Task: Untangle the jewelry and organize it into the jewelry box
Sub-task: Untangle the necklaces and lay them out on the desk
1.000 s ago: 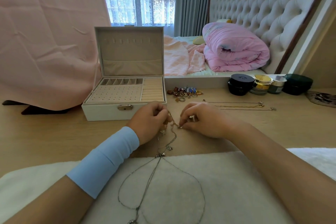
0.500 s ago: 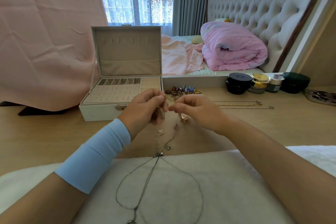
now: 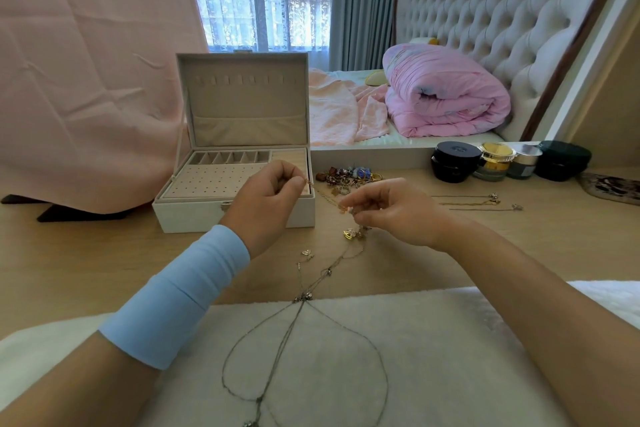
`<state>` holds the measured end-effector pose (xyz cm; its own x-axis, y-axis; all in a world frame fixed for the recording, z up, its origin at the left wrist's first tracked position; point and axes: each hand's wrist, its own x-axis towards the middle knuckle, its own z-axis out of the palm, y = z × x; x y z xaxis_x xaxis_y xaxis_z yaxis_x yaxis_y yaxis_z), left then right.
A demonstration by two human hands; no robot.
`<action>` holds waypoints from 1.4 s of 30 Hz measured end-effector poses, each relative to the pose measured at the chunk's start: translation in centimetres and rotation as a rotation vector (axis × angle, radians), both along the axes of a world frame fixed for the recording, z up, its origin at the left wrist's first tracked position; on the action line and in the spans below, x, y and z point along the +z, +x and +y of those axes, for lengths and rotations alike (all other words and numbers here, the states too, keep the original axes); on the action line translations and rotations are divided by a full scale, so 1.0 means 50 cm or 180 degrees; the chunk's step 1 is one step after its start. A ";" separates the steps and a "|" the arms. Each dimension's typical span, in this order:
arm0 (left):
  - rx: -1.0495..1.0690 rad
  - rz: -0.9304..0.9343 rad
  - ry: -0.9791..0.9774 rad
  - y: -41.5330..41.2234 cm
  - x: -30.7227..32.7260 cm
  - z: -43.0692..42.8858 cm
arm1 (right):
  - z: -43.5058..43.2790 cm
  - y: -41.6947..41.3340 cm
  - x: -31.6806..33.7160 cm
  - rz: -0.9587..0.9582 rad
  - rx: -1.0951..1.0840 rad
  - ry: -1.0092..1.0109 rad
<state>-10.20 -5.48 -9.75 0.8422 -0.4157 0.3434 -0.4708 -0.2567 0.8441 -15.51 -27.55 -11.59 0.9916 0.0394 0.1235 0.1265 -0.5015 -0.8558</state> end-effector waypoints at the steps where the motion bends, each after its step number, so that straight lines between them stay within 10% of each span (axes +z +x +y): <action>1: 0.0004 0.0109 -0.0127 -0.001 0.002 0.000 | 0.000 -0.001 0.002 0.0007 -0.0032 -0.0071; 25: -0.0059 0.2159 -0.1902 -0.015 0.004 -0.036 | -0.013 -0.003 0.005 0.0165 -0.0101 -0.0412; 42: -0.0419 0.2901 -0.2738 -0.027 -0.016 -0.046 | 0.021 -0.012 0.019 0.0375 0.0388 0.1340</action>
<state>-11.55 -7.76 -10.57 0.8846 -0.4453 -0.1387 0.3892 0.5409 0.7456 -16.09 -26.50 -10.63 0.9911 0.1271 0.0403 0.0525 -0.0941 -0.9942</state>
